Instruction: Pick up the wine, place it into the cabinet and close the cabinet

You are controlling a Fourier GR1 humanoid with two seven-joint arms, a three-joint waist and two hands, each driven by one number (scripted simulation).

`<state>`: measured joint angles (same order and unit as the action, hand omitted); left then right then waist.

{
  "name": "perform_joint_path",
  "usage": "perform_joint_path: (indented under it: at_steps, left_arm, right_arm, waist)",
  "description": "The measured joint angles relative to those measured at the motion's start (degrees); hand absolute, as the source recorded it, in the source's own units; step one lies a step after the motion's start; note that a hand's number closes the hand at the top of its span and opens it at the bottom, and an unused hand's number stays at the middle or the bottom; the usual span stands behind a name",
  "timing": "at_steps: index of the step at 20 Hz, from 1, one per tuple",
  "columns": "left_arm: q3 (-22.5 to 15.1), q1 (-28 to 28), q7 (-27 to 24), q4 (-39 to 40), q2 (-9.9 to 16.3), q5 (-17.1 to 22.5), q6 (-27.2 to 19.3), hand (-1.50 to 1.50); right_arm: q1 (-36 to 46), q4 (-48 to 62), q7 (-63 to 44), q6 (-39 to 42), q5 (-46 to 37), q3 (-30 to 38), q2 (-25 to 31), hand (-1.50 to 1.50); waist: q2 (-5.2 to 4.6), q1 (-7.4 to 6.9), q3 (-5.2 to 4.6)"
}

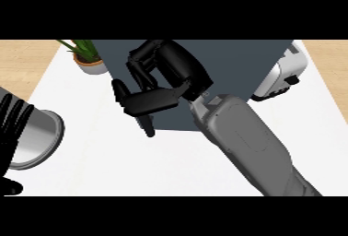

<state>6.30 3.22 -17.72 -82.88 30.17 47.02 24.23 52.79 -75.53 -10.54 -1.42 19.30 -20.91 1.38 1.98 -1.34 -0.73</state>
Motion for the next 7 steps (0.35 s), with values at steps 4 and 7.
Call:
perform_joint_path:
  at_steps: [4, 7]
  left_arm:
    - [-0.12, -0.55, -0.07, 0.57, -0.17, 0.06, 0.94, -1.5]
    - [-0.16, -0.66, -0.05, 0.89, -0.19, 0.09, 1.61, -1.5]
  right_arm:
    - [0.29, 1.57, 1.96, 1.72, -0.32, 0.47, 0.44, 1.5]
    - [0.35, 2.12, 2.77, 2.5, -0.59, 0.54, 0.53, 1.5]
  waist:
    - [0.22, -0.26, -0.05]
    - [0.36, -0.28, 0.0]
